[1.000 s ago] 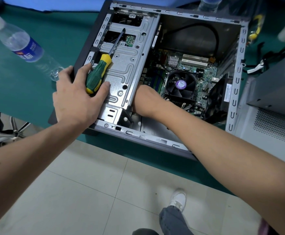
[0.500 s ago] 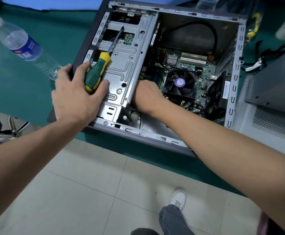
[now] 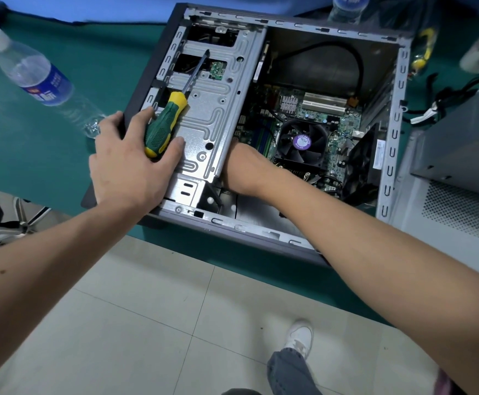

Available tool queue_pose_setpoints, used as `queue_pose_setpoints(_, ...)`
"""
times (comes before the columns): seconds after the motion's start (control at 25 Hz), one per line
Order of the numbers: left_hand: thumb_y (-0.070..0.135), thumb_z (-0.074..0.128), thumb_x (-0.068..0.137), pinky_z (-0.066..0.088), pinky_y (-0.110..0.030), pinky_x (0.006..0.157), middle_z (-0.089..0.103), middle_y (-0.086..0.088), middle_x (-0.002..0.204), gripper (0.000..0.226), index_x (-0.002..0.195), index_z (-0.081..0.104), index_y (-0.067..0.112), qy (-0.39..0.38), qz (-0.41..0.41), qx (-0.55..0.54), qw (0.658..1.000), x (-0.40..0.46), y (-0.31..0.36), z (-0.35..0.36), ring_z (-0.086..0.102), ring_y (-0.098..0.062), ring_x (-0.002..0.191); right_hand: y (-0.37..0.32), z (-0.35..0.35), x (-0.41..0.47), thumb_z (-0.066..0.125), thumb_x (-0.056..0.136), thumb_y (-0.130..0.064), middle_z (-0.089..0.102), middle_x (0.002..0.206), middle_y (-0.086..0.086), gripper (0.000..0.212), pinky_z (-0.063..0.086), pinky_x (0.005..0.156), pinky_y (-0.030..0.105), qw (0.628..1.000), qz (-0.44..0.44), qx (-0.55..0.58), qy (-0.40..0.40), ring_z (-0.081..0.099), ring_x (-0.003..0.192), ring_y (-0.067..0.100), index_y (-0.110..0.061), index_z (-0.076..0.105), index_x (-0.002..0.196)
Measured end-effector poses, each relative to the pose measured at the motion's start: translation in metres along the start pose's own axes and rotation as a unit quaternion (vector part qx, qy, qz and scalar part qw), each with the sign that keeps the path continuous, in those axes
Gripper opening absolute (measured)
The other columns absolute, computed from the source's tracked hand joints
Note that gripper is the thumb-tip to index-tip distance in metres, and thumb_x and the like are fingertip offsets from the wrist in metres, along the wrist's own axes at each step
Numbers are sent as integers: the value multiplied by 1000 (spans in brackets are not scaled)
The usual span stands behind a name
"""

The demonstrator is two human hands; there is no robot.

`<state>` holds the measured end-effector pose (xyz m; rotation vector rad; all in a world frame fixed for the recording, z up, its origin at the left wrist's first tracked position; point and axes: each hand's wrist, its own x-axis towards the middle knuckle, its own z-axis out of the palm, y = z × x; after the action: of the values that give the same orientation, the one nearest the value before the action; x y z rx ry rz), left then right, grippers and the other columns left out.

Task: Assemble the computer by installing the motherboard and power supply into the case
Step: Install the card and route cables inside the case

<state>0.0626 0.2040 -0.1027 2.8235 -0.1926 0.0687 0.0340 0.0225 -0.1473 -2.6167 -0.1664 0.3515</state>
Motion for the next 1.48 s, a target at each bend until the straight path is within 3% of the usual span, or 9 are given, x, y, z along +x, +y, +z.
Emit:
queue_pose_setpoints(0.16, 75, 41, 85, 31, -53, 111, 31, -7, 152, 68, 144, 36, 42, -1, 4, 7, 1000, 1, -1, 0, 35, -31, 137, 1, -1, 1, 48, 85, 3, 65, 104, 14, 32, 45, 72, 34, 997, 28, -45, 54, 62, 94, 33, -3, 60, 114)
queue_pose_setpoints(0.28, 76, 40, 84, 31, -53, 111, 30, -6, 153, 69, 144, 35, 42, -2, 4, 8, 1000, 0, -1, 0, 35, -31, 138, -1, 1, 0, 48, 86, 2, 63, 106, 13, 33, 52, 79, 37, 1000, 19, -13, -2, 62, 95, 31, -1, 58, 117)
queue_pose_setpoints(0.44, 75, 40, 85, 30, -52, 112, 29, -7, 154, 69, 145, 35, 41, -2, 7, 9, 1000, 2, 0, 0, 33, -30, 139, -2, -4, 2, 45, 87, 4, 65, 103, 15, 29, 41, 71, 31, 999, 8, -34, 42, 62, 96, 31, -2, 62, 110)
queue_pose_setpoints(0.6, 67, 40, 90, 27, -53, 112, 24, -6, 159, 64, 147, 34, 39, -2, 28, 18, 999, 0, -1, 0, 26, -29, 143, -2, -3, -1, 47, 88, 2, 61, 118, 18, 34, 47, 78, 33, 999, -5, -48, 9, 61, 102, 33, 1, 57, 121)
queue_pose_setpoints(0.92, 66, 41, 90, 28, -53, 111, 26, -4, 159, 60, 143, 40, 38, -1, 28, 18, 999, 2, -3, 0, 29, -29, 141, -3, -4, 5, 46, 88, 4, 63, 112, 17, 29, 49, 80, 32, 999, -3, -49, 18, 62, 100, 31, 1, 61, 113)
queue_pose_setpoints(1.08, 67, 41, 89, 28, -53, 111, 26, -3, 159, 62, 143, 40, 37, 0, 27, 17, 1000, 4, -3, -1, 29, -28, 142, 5, -15, 4, 46, 88, 3, 63, 103, 18, 27, 53, 75, 39, 1000, -4, -23, -14, 62, 87, 33, 0, 60, 111)
queue_pose_setpoints(1.16, 67, 41, 89, 28, -52, 111, 26, -2, 159, 62, 143, 40, 36, 0, 25, 15, 1000, 4, -2, -1, 29, -28, 142, 10, -21, 2, 47, 87, 0, 59, 83, 14, 11, 50, 58, 33, 998, 11, -1, -65, 56, 70, 27, 1, 58, 87)
queue_pose_setpoints(1.24, 67, 41, 88, 28, -52, 111, 26, -3, 159, 62, 142, 41, 37, 3, 24, 17, 1000, 3, -2, 0, 29, -28, 142, 14, -28, 1, 48, 85, 3, 43, 65, 5, 26, 32, 43, 25, 998, 28, -1, -60, 43, 55, 19, -8, 40, 64)
queue_pose_setpoints(1.48, 67, 42, 89, 28, -52, 111, 27, -3, 158, 60, 141, 43, 37, -1, 25, 18, 1000, 2, -2, -1, 29, -29, 141, 9, -23, 2, 54, 88, -3, 41, 69, 3, 8, 36, 61, 33, 999, 12, -39, 17, 46, 69, 25, -4, 50, 81)
